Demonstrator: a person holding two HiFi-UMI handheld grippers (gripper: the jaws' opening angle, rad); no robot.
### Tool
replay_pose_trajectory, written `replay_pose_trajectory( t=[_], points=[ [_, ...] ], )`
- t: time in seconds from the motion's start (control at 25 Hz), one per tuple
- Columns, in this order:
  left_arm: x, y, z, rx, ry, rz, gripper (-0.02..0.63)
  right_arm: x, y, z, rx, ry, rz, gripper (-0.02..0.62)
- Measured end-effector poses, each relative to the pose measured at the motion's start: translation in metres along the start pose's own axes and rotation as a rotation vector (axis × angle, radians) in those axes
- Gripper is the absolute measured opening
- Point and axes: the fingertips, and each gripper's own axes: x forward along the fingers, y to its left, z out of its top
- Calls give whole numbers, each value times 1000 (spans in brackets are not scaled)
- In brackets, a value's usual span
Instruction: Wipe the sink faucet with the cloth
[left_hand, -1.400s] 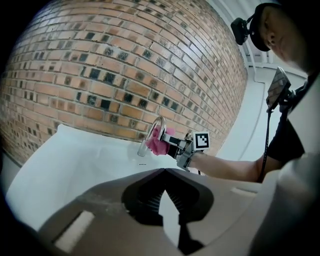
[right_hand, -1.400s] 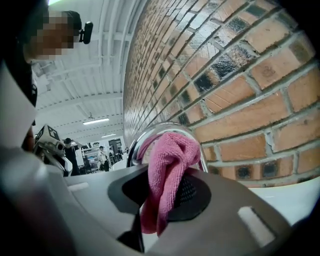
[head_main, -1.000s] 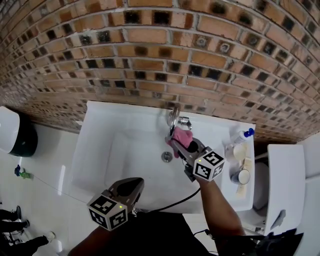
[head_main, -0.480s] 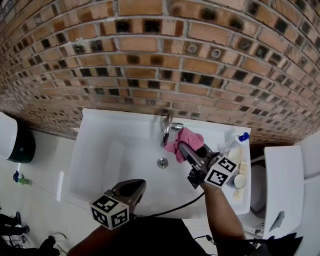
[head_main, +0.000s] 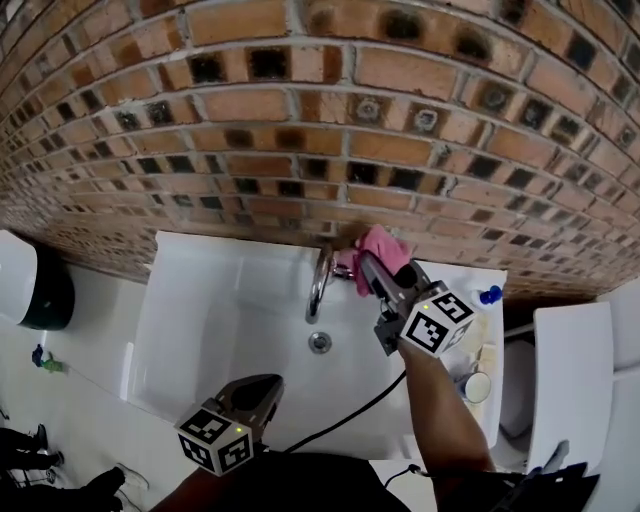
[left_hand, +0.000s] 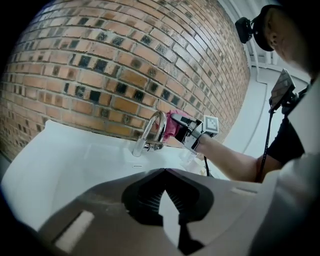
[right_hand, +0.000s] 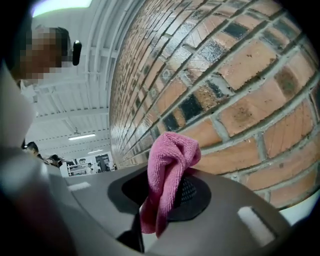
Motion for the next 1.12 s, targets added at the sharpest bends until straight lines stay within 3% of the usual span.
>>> replay_pose_trajectory(
  t=[0.2, 0.48, 0.96, 1.12],
  points=[
    [9, 9, -2, -36, 12, 44, 6, 27, -39, -26, 44, 67, -43, 84],
    [18, 18, -15, -91, 42, 102, 6, 69, -52, -72, 99, 191, 58, 84],
    [23, 27, -18, -156, 21, 139, 6, 88, -47, -70, 141, 246, 136, 83],
    [24, 26, -16, -164, 7, 126, 6, 89, -36, -49, 272, 196, 196, 81]
  ],
)
